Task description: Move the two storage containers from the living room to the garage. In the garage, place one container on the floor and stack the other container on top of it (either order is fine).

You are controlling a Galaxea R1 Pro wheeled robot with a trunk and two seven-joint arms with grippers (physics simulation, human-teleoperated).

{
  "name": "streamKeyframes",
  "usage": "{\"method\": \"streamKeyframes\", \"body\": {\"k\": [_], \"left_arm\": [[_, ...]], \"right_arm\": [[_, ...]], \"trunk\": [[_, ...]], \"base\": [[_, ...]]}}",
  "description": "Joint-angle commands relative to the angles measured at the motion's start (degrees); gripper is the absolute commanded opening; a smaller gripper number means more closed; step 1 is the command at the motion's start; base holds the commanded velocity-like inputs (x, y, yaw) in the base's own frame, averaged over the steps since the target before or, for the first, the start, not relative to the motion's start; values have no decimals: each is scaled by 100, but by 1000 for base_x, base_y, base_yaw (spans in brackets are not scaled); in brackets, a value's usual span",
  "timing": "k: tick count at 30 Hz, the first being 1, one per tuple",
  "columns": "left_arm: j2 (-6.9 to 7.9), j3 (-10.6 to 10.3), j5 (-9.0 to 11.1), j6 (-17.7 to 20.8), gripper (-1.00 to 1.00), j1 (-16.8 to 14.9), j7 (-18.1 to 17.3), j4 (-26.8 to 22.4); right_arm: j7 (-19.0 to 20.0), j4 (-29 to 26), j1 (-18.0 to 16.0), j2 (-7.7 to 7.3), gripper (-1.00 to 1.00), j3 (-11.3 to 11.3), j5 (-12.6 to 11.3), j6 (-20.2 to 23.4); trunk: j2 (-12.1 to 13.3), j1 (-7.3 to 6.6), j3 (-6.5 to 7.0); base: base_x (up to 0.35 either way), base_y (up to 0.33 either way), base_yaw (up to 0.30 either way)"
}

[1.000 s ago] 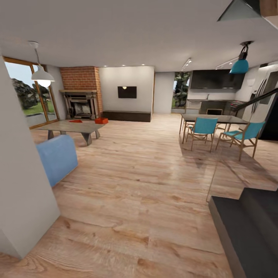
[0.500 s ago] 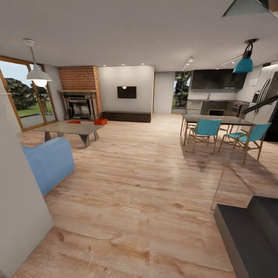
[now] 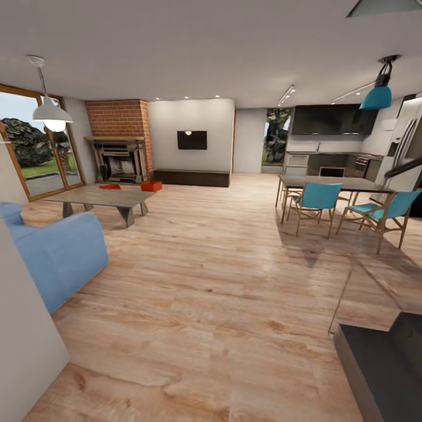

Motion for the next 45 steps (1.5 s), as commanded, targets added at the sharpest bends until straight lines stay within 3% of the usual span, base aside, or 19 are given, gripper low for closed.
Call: {"method": "streamKeyframes", "body": {"k": [1, 45], "left_arm": [[-1, 3, 31, -6, 100, 2, 8, -7], [1, -1, 27, -8, 100, 0, 8, -7]], "right_arm": [[20, 16, -6, 3, 100, 48, -60, -30], [22, 16, -6, 3, 100, 48, -60, -30]], "trunk": [[-2, 3, -5], [-2, 3, -5]], "base": [[322, 0, 0], [322, 0, 0]]}}
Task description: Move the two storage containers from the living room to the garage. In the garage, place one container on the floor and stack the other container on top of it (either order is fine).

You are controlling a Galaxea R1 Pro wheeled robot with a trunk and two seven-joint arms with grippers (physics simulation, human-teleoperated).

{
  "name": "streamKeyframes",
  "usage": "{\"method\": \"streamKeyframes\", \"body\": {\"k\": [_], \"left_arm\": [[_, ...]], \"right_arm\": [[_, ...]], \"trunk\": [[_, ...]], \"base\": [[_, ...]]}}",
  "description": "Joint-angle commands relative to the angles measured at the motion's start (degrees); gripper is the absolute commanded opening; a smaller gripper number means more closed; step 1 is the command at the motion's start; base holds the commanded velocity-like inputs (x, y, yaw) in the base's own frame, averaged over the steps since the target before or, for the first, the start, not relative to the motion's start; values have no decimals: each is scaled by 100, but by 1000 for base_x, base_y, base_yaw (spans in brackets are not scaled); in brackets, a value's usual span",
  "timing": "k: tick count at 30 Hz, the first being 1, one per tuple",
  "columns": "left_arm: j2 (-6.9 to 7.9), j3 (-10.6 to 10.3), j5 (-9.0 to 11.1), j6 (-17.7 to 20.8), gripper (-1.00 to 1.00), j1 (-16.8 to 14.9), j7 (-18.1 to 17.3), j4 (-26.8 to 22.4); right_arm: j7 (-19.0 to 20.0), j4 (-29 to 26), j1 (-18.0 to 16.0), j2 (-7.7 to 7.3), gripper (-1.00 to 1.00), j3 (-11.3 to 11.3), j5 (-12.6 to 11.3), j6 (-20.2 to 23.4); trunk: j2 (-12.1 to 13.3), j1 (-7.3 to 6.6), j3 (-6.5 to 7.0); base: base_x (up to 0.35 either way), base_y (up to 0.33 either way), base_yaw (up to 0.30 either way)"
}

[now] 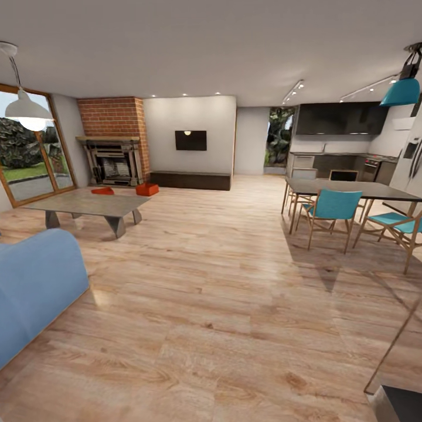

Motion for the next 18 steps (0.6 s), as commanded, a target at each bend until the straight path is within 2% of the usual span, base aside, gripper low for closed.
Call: {"method": "streamKeyframes", "body": {"k": [1, 18], "left_arm": [[-1, 3, 31, -5, 100, 2, 8, -7], [-2, 6, 26, -12, 100, 3, 8, -7]], "right_arm": [[19, 16, -5, 2, 100, 48, -60, -30], [19, 16, -5, 2, 100, 48, -60, -30]], "trunk": [[-2, 3, -5], [-2, 3, -5]], "base": [[322, 0, 0], [322, 0, 0]]}}
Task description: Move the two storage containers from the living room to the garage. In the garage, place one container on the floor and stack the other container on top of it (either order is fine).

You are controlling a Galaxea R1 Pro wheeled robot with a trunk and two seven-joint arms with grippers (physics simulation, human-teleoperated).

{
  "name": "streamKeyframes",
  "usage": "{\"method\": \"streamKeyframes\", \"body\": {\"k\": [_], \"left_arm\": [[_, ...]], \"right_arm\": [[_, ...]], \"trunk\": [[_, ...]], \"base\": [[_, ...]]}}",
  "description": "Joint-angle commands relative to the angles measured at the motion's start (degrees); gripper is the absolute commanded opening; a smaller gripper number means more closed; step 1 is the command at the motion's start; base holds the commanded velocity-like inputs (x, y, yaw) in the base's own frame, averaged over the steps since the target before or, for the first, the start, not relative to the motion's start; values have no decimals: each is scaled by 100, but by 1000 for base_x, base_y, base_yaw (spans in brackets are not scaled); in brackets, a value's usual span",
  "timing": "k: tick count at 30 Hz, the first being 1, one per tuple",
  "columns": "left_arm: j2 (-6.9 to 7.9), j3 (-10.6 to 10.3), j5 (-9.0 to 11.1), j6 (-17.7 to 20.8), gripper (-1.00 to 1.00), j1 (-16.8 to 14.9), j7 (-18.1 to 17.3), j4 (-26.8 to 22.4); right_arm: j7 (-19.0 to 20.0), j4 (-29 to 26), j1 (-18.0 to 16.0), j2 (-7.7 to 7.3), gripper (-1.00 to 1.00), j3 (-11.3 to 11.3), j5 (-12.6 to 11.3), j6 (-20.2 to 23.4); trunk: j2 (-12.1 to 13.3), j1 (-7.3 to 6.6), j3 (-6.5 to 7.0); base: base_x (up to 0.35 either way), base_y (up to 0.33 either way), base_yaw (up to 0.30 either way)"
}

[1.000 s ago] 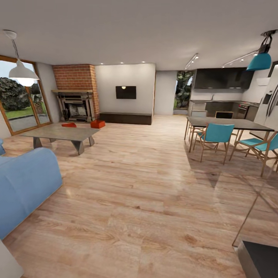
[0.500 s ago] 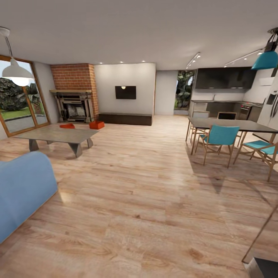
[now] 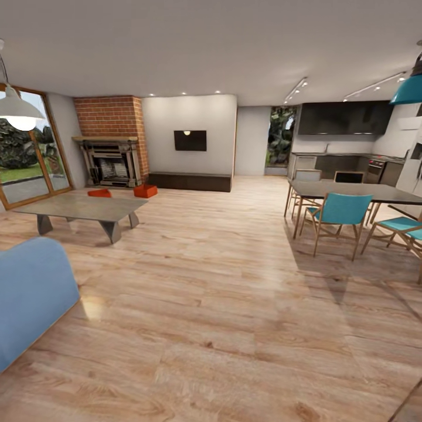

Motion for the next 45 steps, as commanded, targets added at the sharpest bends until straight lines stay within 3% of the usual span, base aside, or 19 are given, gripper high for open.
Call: {"method": "streamKeyframes", "body": {"k": [1, 45], "left_arm": [[-1, 3, 31, -7, 100, 2, 8, -7], [-1, 3, 30, -7, 100, -2, 8, -7]], "right_arm": [[22, 16, -6, 3, 100, 48, -60, -30], [22, 16, -6, 3, 100, 48, -60, -31]], "trunk": [[-2, 3, -5], [-2, 3, -5]], "base": [[322, 0, 0], [322, 0, 0]]}}
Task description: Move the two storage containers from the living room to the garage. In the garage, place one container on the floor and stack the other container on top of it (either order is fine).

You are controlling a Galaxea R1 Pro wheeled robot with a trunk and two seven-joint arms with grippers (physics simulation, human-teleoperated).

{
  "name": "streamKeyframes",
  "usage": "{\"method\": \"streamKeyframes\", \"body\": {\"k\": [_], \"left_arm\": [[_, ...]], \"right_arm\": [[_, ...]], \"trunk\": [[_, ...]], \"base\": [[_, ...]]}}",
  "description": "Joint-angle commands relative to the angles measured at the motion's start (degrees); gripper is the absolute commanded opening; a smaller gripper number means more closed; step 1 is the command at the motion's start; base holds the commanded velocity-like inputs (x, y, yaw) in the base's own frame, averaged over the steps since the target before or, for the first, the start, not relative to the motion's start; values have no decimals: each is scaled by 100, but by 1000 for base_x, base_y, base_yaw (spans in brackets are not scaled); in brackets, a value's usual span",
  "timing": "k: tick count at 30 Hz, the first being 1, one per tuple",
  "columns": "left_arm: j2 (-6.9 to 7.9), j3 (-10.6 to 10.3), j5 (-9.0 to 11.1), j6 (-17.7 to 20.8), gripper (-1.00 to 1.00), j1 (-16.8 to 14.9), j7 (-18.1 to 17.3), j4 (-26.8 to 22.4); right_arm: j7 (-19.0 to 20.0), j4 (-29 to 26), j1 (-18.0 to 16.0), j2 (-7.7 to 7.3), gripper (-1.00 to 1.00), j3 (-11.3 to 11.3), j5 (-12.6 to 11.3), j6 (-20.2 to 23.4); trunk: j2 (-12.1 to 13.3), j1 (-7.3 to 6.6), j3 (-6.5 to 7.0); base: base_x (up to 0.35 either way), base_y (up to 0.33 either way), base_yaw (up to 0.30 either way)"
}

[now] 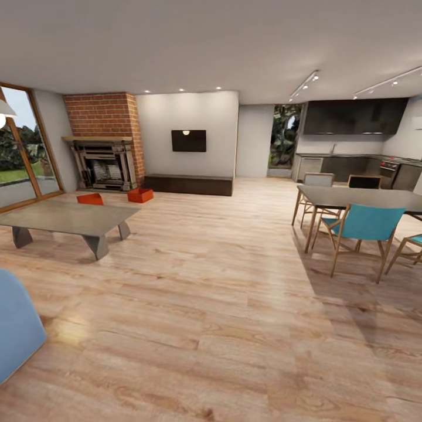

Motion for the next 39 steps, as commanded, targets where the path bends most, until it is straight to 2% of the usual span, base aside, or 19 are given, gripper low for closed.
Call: {"method": "streamKeyframes", "body": {"k": [1, 39], "left_arm": [[-1, 3, 31, -7, 100, 0, 8, -7], [-1, -4, 38, 0, 100, 5, 8, -7]], "right_arm": [[20, 16, -5, 2, 100, 48, -60, -30], [19, 16, -5, 2, 100, 48, -60, -31]], "trunk": [[-2, 3, -5], [-2, 3, -5]], "base": [[322, 0, 0], [322, 0, 0]]}}
